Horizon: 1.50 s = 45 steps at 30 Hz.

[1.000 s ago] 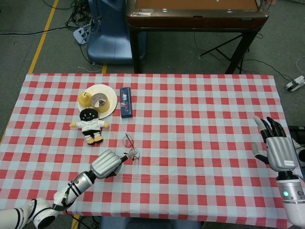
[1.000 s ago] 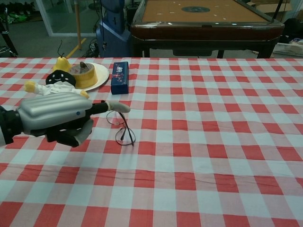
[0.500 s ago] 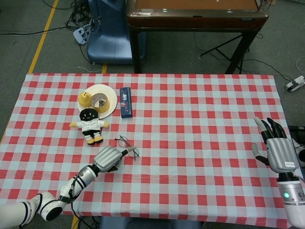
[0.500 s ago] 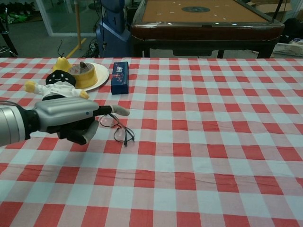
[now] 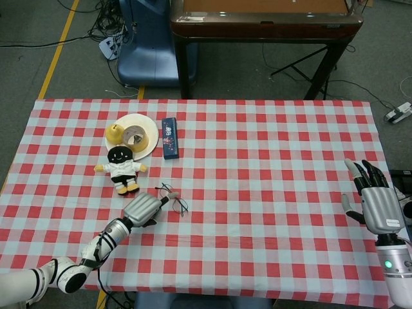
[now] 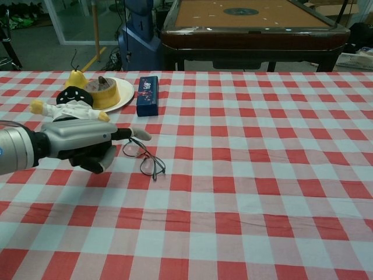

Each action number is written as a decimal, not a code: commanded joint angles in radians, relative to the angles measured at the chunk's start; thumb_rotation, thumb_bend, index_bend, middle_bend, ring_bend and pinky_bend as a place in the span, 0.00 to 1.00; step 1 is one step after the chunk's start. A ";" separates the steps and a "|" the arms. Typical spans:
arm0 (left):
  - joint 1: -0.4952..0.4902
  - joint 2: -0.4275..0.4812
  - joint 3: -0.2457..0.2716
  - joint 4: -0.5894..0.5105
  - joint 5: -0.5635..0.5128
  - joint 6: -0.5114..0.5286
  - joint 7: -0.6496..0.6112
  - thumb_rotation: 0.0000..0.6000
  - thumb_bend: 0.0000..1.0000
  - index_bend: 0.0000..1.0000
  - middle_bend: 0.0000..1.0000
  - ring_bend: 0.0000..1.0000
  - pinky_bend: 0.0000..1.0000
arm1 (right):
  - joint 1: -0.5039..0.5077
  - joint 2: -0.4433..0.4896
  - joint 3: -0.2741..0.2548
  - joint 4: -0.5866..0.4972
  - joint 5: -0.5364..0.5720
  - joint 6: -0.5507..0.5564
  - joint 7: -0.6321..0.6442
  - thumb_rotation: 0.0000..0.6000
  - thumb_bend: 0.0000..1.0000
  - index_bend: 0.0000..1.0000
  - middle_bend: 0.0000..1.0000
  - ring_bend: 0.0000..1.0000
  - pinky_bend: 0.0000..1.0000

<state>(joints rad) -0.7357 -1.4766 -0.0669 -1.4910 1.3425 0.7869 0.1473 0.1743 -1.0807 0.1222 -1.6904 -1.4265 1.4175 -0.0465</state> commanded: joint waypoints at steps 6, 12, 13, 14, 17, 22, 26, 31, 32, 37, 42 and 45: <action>-0.002 -0.016 0.015 0.032 -0.038 -0.016 0.021 1.00 0.89 0.07 0.94 0.92 0.93 | -0.002 0.001 0.000 0.000 0.000 0.001 -0.002 1.00 0.44 0.00 0.14 0.00 0.08; -0.002 -0.018 0.019 0.039 -0.047 -0.012 0.022 1.00 0.89 0.07 0.94 0.92 0.93 | -0.003 0.002 0.000 -0.003 0.000 0.002 -0.005 1.00 0.44 0.00 0.14 0.00 0.08; -0.002 -0.018 0.020 0.040 -0.048 -0.012 0.021 1.00 0.89 0.07 0.94 0.92 0.93 | -0.003 0.002 0.000 -0.004 0.000 0.002 -0.006 1.00 0.44 0.00 0.14 0.00 0.08; -0.002 -0.020 0.021 0.041 -0.049 -0.012 0.021 1.00 0.89 0.07 0.94 0.92 0.93 | -0.003 0.002 0.000 -0.004 0.000 0.002 -0.006 1.00 0.44 0.00 0.14 0.00 0.08; -0.003 -0.024 0.025 0.045 -0.053 -0.015 0.019 1.00 0.89 0.07 0.94 0.92 0.93 | -0.004 0.002 0.000 -0.005 0.000 0.003 -0.007 1.00 0.44 0.00 0.14 0.00 0.08; -0.006 -0.033 0.028 0.052 -0.058 -0.021 0.023 1.00 0.89 0.07 0.94 0.92 0.93 | -0.005 0.003 0.000 -0.006 0.001 0.004 -0.009 1.00 0.44 0.00 0.14 0.00 0.08; -0.010 -0.031 0.029 0.049 -0.072 -0.029 0.028 1.00 0.89 0.07 0.93 0.92 0.93 | -0.008 0.005 -0.001 -0.008 0.000 0.008 -0.008 1.00 0.44 0.00 0.14 0.00 0.08; 0.002 0.002 0.021 0.011 -0.070 0.005 0.018 1.00 0.89 0.07 0.91 0.90 0.92 | -0.013 0.007 -0.002 -0.007 -0.001 0.013 -0.003 1.00 0.44 0.00 0.14 0.00 0.08; 0.009 0.013 0.017 0.000 -0.068 0.021 0.014 1.00 0.89 0.07 0.90 0.89 0.91 | -0.014 0.008 -0.002 -0.007 -0.002 0.014 -0.002 1.00 0.44 0.00 0.14 0.00 0.08; 0.060 0.088 0.000 -0.078 -0.059 0.135 0.006 1.00 0.85 0.07 0.81 0.81 0.90 | -0.016 0.012 -0.010 -0.004 -0.015 0.011 0.009 1.00 0.44 0.00 0.14 0.00 0.08; 0.144 0.167 -0.006 -0.158 -0.065 0.273 -0.004 1.00 0.69 0.09 0.69 0.68 0.88 | -0.012 0.017 -0.025 0.008 -0.029 -0.012 0.031 1.00 0.44 0.00 0.14 0.00 0.08; 0.209 0.209 -0.003 -0.181 -0.070 0.375 0.005 1.00 0.64 0.09 0.61 0.60 0.83 | -0.009 0.017 -0.029 0.019 -0.034 -0.021 0.047 1.00 0.44 0.00 0.14 0.00 0.08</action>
<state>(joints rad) -0.5850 -1.3128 -0.0687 -1.6385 1.2776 1.0862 0.1499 0.1640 -1.0640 0.0949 -1.6738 -1.4591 1.3990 -0.0018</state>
